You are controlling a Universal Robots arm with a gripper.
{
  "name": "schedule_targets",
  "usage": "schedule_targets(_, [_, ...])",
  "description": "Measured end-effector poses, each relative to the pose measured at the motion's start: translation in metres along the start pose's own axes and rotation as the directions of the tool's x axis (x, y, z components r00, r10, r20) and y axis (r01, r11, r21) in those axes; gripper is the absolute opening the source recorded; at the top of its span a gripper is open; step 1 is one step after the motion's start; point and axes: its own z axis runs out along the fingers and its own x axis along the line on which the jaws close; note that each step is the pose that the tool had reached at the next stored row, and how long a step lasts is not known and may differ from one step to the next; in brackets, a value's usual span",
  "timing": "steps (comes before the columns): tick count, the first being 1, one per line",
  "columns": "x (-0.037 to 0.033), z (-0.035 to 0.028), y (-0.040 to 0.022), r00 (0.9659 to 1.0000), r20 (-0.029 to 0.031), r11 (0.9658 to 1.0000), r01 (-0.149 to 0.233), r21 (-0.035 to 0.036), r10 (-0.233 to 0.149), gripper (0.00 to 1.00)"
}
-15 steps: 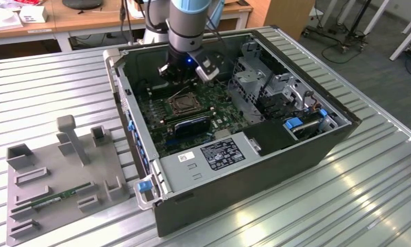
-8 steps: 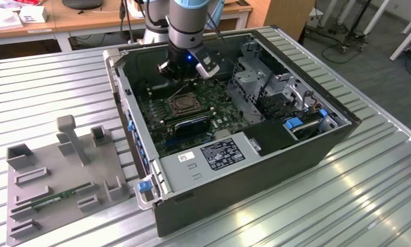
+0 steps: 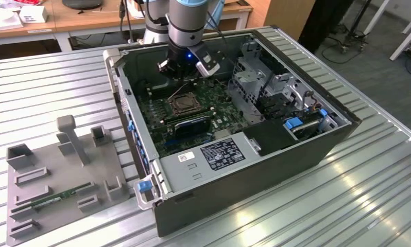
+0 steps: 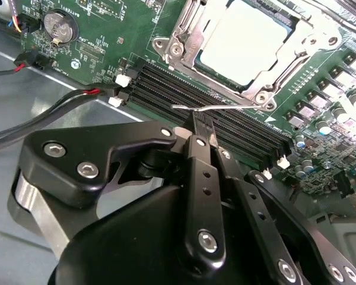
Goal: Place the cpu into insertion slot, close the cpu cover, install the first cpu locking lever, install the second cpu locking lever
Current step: 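Install the second cpu locking lever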
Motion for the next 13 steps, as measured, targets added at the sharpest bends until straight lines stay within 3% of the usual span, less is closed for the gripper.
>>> schedule_targets(4, [0.0041, -0.0003, -0.0002, 1.0, 0.0008, 1.0, 0.0, -0.0028, 0.0, 0.11])
schedule_targets(9, [0.0129, -0.0008, -0.0007, 1.0, 0.0081, 1.0, 0.002, -0.0033, -0.002, 0.11])
schedule_targets(13, [0.0151, -0.0012, -0.0017, 0.9999, 0.0121, 1.0, 0.003, -0.0035, -0.003, 0.11])
